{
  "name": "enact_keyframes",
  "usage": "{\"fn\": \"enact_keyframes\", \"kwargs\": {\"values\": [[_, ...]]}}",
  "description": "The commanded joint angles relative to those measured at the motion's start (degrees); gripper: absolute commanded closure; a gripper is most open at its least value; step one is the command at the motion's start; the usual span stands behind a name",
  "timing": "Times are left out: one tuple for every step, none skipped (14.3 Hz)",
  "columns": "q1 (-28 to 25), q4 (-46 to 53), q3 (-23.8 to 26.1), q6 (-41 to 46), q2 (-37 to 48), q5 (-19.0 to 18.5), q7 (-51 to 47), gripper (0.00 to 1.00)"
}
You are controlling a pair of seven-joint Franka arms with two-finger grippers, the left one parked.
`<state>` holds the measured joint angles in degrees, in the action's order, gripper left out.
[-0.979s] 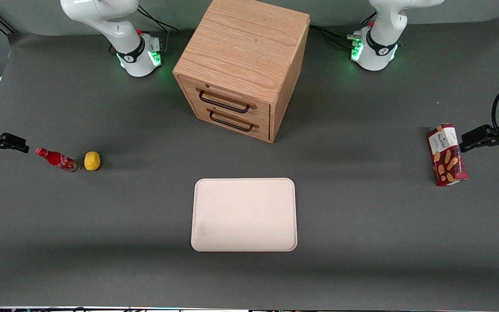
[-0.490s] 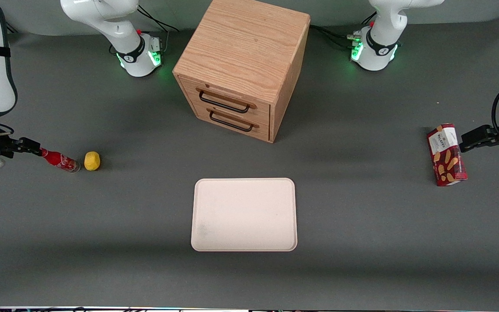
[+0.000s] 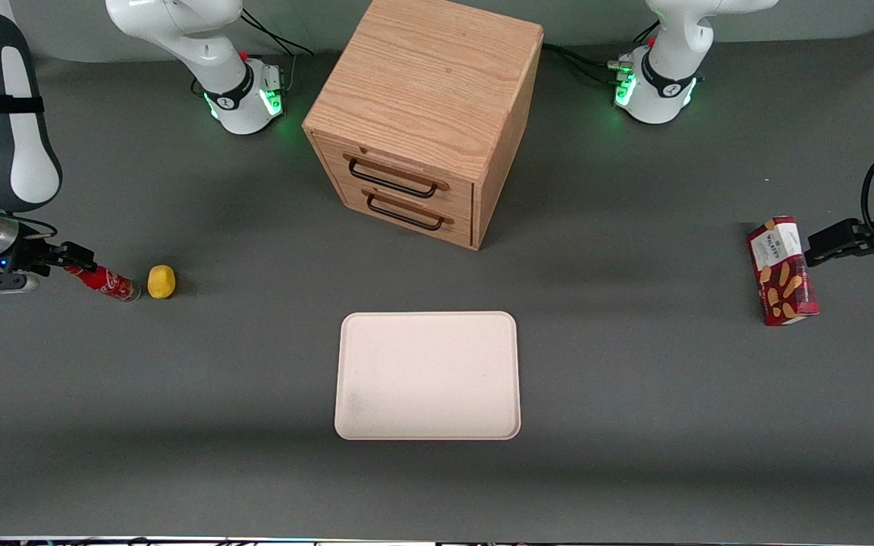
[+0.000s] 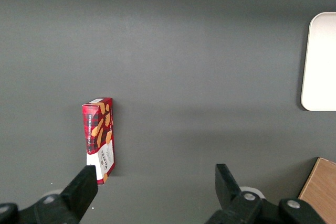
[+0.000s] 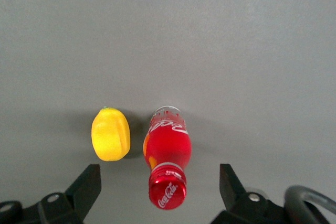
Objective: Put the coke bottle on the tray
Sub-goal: 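Close the right gripper around the bottle's neck and lift it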
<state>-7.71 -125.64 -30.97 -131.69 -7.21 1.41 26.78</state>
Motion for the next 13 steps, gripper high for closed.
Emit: {"fn": "enact_keyframes", "kwargs": {"values": [[0.0, -0.4, -1.5, -1.3, -2.5, 5.9, 6.5, 0.00], [0.1, -0.4, -1.7, -1.5, -3.2, 7.6, 8.9, 0.00], [0.0, -0.4, -2.3, -1.8, -3.3, 8.0, 9.6, 0.01], [0.0, -0.4, -2.3, -1.8, -3.3, 8.0, 9.7, 0.03], [0.1, -0.4, -2.3, -1.8, -3.3, 8.0, 9.7, 0.04], [0.1, -0.4, -2.3, -1.8, -3.3, 8.0, 9.7, 0.06], [0.1, -0.3, -2.3, -1.8, -3.3, 8.0, 9.8, 0.10], [0.1, -0.4, -2.3, -1.8, -3.3, 8.0, 9.8, 0.22], [0.1, -0.4, -2.3, -1.6, -3.3, 8.0, 9.8, 0.41], [0.1, -0.3, -2.3, -1.6, -3.3, 8.0, 9.9, 0.55], [0.0, -0.3, -2.3, -1.6, -3.3, 8.0, 9.9, 0.68], [0.0, -0.3, -2.3, -1.6, -3.3, 8.0, 9.9, 0.81], [0.0, -0.3, -2.3, -1.5, -3.3, 8.0, 9.9, 0.92]]}}
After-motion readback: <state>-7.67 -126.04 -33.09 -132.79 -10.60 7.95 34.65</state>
